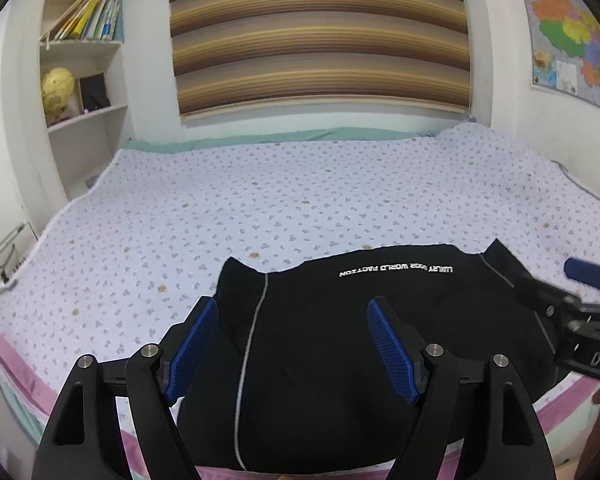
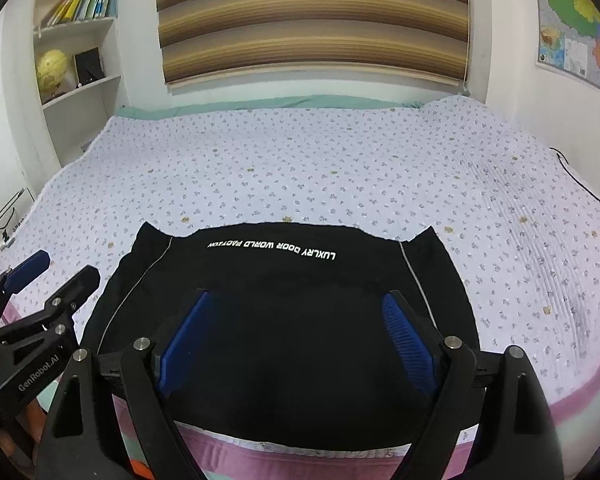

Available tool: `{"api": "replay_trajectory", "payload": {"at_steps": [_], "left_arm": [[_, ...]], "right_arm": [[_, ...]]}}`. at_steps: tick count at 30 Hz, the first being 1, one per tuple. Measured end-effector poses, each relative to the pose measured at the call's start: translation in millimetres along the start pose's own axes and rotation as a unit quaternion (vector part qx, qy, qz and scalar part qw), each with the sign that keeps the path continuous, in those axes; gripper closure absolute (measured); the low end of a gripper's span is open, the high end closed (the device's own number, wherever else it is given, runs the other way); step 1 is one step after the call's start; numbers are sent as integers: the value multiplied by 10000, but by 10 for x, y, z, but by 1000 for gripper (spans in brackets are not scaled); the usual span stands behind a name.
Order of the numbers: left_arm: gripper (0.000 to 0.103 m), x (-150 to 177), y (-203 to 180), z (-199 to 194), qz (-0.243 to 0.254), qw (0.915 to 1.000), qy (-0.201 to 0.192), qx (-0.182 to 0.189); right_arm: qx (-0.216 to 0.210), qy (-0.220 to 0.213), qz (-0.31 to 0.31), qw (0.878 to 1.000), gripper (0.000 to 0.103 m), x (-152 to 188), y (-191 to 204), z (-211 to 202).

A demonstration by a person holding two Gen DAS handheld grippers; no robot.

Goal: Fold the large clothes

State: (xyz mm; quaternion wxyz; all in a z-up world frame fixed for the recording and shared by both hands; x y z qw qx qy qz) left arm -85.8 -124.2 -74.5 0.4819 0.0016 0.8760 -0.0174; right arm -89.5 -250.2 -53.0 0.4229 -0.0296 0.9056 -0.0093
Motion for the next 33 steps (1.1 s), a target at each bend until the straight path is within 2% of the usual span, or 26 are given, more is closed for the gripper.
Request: {"api": "replay_trajectory", "payload": {"at_steps": [9,25,33], "left_arm": [[25,53,-37,61,-92,9997,163,137],[25,141,-99,140,-107,9991,383,142],[25,138,-108,91,-189,9990,322,253]], "right_arm": [[-34,74,2,10000,15,35,-54,62],[-98,189,-19,9998,15,84,-48,99],[-91,221,-21,9997,15,103,-13,104]]}}
Point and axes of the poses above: each gripper's, at about its wrist camera, not at the fingertips, and z roughly the way its jaws point, y to its left, x to its underside, the point moved 4 cm from there along z, roughly the way its jaws point, and after that the axes turned 6 degrees about -z, right-handed, at the moved point
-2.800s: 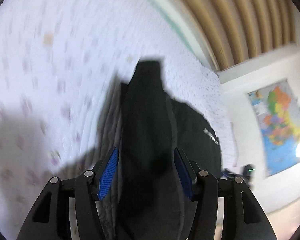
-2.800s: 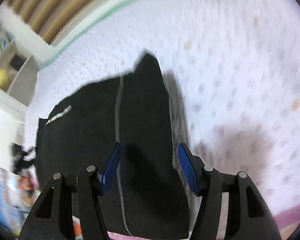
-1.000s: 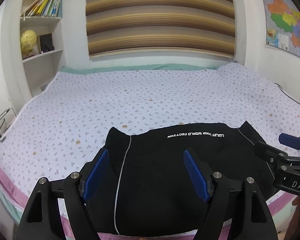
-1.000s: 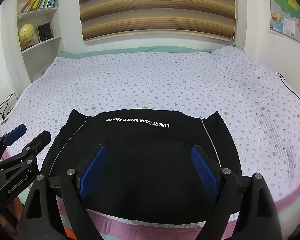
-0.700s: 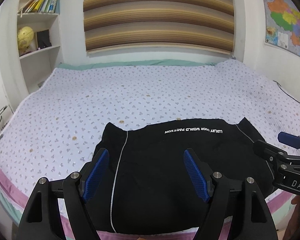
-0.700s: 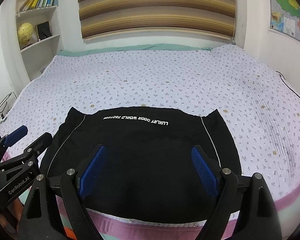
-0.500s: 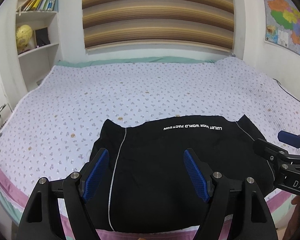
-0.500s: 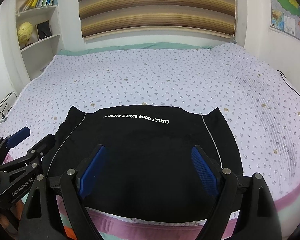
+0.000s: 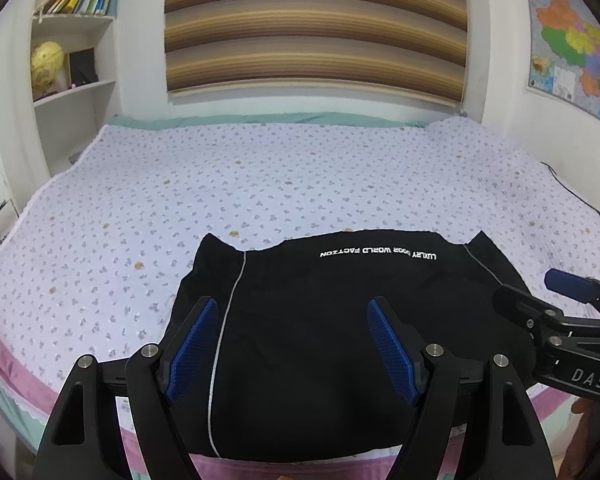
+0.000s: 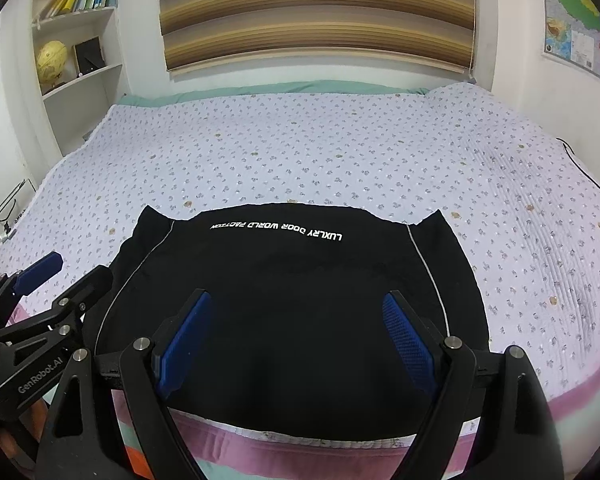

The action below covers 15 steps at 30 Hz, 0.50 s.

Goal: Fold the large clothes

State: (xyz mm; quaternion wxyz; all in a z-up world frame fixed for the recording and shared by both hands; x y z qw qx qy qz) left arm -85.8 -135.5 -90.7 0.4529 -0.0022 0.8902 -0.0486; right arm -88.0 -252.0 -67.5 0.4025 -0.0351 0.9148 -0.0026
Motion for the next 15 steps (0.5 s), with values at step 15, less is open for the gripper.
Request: {"api": "replay_trajectory", "payload": {"at_steps": [15], "left_arm": [[25,57,-82,63,124,9999,103,-22]], "right_arm": [[-43,58,40,10000,15,35,-94,46]]}}
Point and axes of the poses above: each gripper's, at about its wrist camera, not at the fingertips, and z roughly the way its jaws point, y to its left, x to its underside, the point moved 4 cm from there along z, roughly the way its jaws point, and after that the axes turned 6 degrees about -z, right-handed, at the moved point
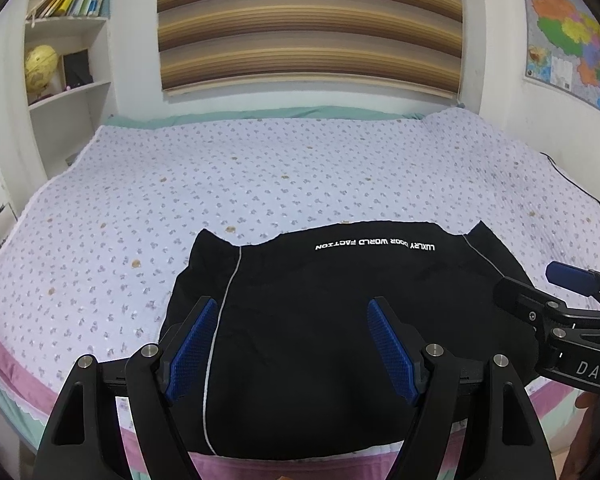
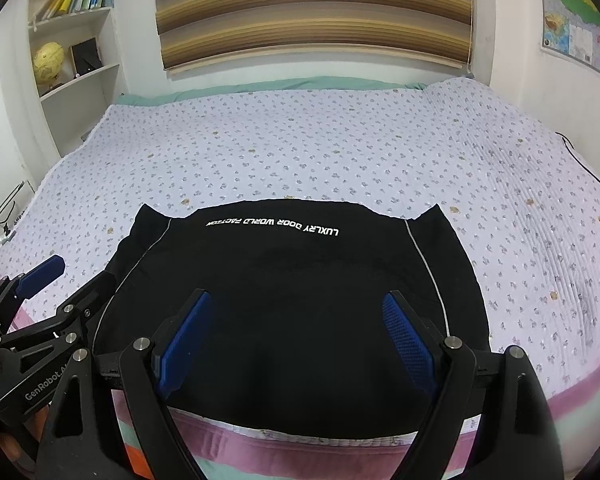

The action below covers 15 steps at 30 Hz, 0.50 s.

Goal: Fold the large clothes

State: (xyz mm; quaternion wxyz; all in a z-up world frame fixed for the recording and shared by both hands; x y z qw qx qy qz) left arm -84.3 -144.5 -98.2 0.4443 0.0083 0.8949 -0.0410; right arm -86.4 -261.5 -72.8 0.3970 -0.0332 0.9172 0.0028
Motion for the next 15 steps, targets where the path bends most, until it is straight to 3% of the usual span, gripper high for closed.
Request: {"api": "replay_trajectory", "payload": {"at_steps": [15], "left_arm": [[25,-14,-29,184,49,9999,97,-134]], "right_arm": [[9,173,-49,9998,15,-9,-23,210]]}}
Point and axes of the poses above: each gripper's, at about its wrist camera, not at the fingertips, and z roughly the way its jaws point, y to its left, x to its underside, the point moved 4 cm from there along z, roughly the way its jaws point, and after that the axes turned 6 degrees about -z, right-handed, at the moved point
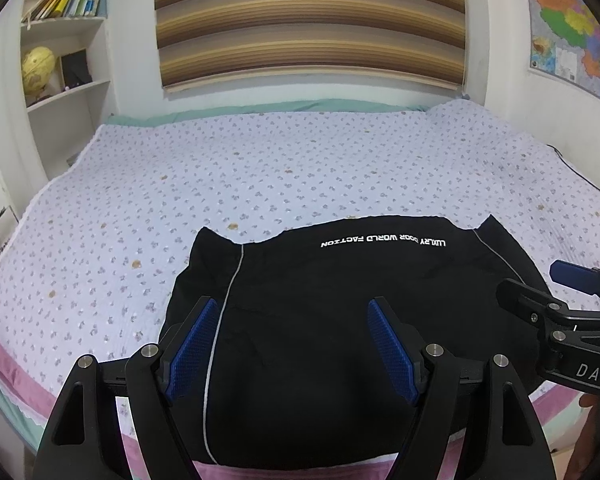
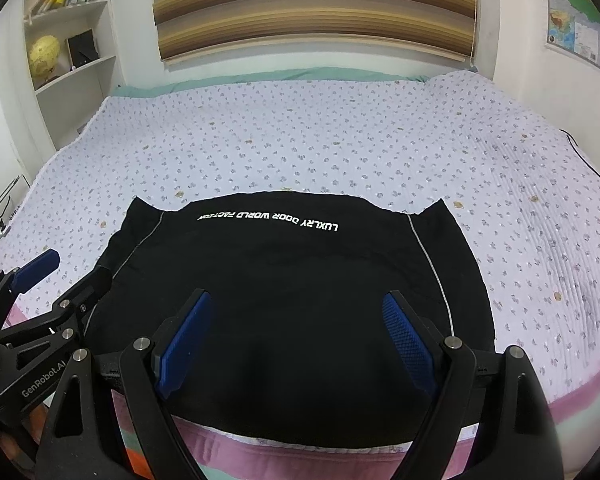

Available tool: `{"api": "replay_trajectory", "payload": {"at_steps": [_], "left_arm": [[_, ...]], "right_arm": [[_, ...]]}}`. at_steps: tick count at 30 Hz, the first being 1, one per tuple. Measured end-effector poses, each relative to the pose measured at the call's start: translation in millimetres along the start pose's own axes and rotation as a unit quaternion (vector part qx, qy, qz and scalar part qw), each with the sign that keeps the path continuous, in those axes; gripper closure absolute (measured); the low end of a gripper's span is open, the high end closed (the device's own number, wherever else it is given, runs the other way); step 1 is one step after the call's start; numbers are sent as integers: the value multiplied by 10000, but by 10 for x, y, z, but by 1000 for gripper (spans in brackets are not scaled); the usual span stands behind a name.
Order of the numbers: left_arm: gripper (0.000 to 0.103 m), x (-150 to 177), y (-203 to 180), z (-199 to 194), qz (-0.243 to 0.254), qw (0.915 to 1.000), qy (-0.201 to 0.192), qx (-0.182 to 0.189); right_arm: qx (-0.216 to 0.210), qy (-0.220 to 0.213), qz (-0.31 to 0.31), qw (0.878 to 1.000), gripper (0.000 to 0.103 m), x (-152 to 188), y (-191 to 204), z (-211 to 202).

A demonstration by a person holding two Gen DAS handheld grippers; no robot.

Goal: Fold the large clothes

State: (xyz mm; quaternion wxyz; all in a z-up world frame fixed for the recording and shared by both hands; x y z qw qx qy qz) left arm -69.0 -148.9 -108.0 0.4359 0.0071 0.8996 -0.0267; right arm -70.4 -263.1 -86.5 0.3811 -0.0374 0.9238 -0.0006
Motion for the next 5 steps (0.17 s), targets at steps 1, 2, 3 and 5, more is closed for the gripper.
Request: {"api": "replay_trajectory", "payload": {"at_steps": [1,2,3,5], "left_arm": [[25,-8,-4,23,0,10000,0,5],[25,-11,-13,27,13,10000,-33,9],[25,-21,-26,35,63,9999,-134,-3],[25,-34,-46,70,123,9998,-123,-41]], "right_arm": [[0,34,-9,10000,15,-5,-3,31],[2,68,-26,10000,15,-11,-10,61],[18,92,-37,9999,15,-19,-20,88],[26,104,-10,9999,15,-29,-40,129]]}}
Point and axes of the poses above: each gripper's, at about its wrist camera, not at the fingertips, and z roughly the way its jaws point, y to its left, x to its underside, the point moved 4 cm from there along z, roughly the way its jaws point, and after that the axes turned 6 degrees about -z, right-handed, at the moved point
